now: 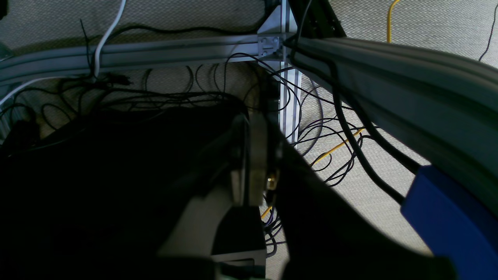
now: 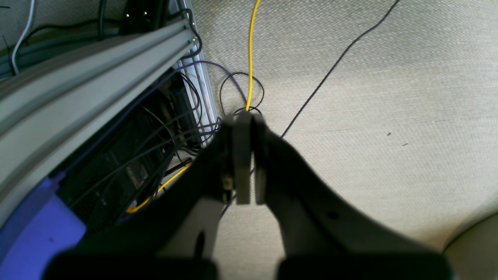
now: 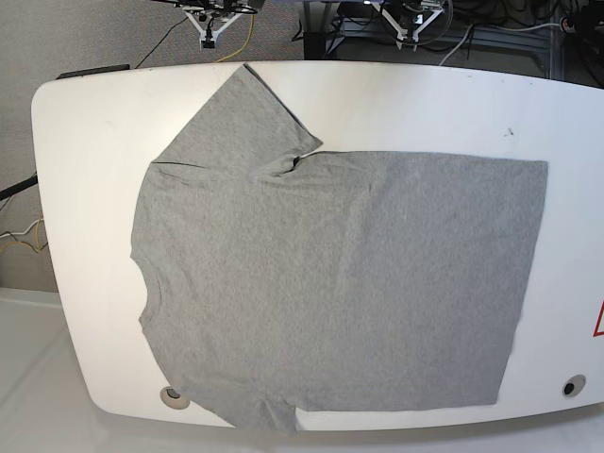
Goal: Fold the T-shirt properly
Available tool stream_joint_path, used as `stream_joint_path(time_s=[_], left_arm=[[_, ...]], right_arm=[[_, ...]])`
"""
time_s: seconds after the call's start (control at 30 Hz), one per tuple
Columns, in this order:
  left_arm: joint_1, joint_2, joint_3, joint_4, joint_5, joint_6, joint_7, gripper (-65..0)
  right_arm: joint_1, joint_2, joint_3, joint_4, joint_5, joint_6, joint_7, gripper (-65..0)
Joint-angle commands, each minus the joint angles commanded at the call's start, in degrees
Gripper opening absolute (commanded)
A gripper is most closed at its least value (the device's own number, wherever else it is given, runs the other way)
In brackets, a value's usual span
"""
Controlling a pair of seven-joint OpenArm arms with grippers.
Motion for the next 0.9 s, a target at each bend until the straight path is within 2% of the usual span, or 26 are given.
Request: stream_joint_path(time_s=[0.9], left_arm=[[0.6,-0.2,0.1,0.4,-0.3,-0.1,-0.4,-64.9]], right_arm=[[-0.4,-0.1,-0.1,0.1,0.0,-0.11,0.2,-64.8]])
